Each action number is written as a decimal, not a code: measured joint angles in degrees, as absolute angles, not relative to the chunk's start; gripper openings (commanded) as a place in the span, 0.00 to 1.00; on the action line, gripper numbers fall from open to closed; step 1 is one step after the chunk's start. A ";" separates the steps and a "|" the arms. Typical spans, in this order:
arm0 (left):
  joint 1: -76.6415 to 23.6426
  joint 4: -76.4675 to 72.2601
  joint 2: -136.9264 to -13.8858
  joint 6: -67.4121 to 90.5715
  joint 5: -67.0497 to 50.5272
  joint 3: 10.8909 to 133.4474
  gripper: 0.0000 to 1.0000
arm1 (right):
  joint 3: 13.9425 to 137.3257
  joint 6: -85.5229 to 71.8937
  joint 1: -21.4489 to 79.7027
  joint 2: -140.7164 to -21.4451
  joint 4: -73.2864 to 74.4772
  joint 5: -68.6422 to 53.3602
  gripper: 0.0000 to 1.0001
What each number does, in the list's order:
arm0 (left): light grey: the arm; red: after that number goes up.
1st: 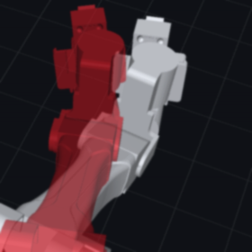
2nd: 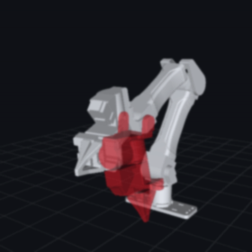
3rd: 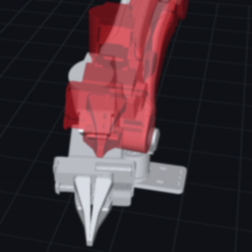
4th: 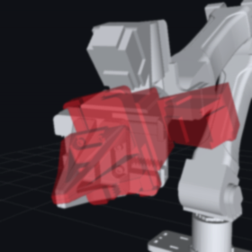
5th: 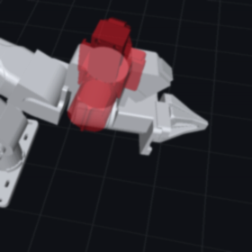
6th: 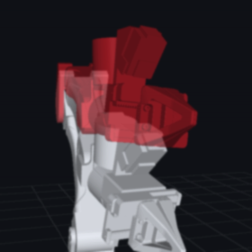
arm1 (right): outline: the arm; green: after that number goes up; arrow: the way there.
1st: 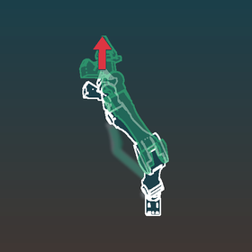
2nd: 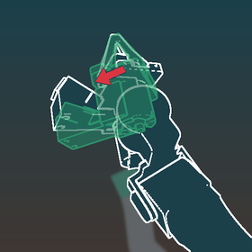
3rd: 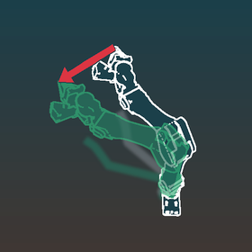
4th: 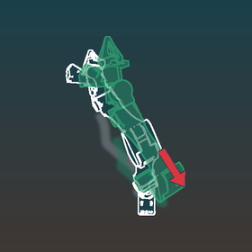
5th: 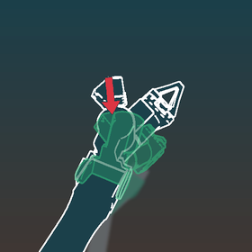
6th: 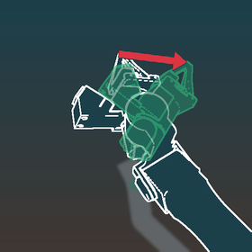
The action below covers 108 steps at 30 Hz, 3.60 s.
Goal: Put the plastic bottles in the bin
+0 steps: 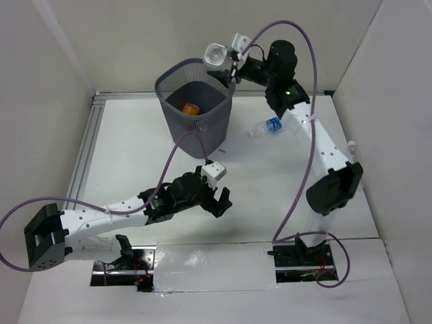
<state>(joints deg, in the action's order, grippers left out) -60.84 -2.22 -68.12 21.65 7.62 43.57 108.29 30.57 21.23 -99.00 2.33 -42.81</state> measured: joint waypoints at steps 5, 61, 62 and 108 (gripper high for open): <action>-60.97 -3.49 -67.29 21.65 8.01 42.74 1.00 | 122.32 22.70 23.38 -109.69 0.03 -42.44 0.68; -50.00 -11.60 -100.55 7.90 -7.81 67.83 1.00 | 68.55 15.16 -26.13 -93.58 30.61 23.68 0.91; -50.00 -11.60 -100.55 7.90 -7.84 67.57 1.00 | 68.55 15.31 -26.28 -93.58 30.35 23.75 0.94; -50.72 -13.78 -98.28 9.39 -7.77 62.35 1.00 | 65.52 16.10 -33.87 -92.64 32.32 15.35 0.80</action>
